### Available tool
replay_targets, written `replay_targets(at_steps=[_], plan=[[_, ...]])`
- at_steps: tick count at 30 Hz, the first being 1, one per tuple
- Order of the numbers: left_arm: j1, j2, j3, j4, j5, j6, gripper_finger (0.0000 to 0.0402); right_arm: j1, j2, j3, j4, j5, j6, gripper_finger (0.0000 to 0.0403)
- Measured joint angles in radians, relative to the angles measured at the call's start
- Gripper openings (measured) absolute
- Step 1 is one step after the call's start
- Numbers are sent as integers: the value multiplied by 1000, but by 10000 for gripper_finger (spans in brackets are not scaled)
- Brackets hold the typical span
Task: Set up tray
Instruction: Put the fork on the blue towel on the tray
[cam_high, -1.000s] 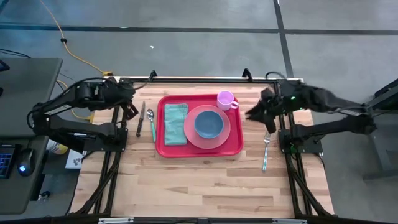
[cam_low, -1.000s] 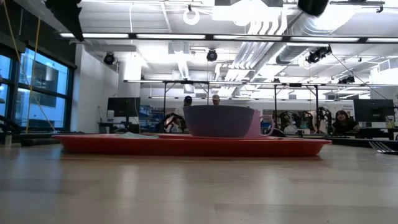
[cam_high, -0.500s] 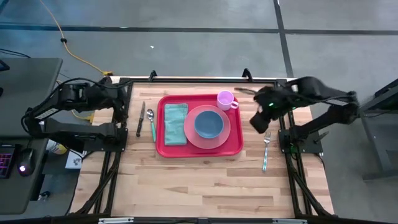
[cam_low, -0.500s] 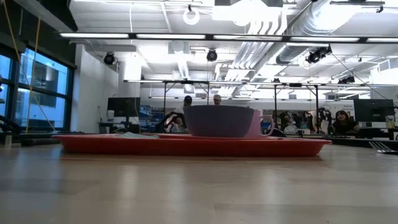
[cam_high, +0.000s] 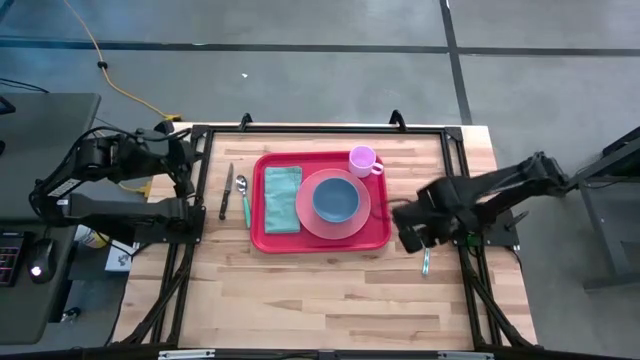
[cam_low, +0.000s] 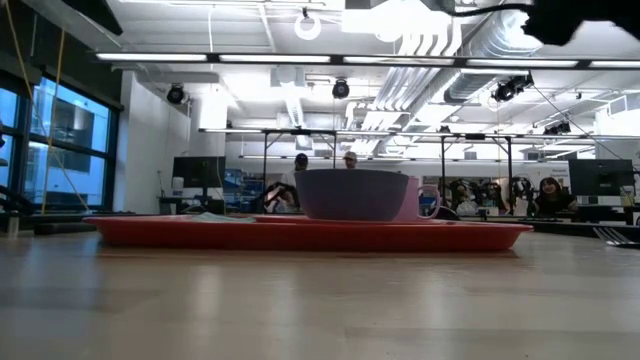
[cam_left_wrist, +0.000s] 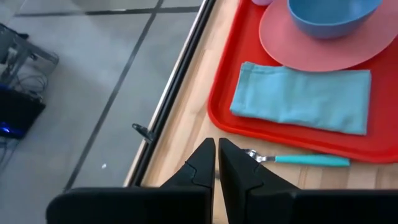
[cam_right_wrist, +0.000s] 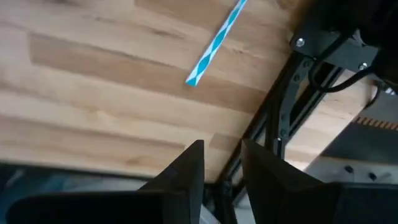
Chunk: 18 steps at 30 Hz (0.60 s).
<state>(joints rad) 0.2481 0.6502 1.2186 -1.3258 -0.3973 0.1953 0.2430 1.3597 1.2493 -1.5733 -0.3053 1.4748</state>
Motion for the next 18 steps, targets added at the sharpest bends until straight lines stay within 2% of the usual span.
replay_targets(at_steps=[3, 8, 15, 18], plan=[[0, 0, 0, 0, 0, 35, 49, 83, -11, -31, 49, 64, 153, 83], [0, 0, 0, 0, 18, 69, 45, 178, -20, -42, 143, 233, 354, 91], [0, 0, 0, -5, 29, 74, 46, 238, -14, -78, 98, 211, 433, 140], [0, 0, 0, -6, 50, 91, 46, 241, -13, -138, 161, 174, 461, 178]])
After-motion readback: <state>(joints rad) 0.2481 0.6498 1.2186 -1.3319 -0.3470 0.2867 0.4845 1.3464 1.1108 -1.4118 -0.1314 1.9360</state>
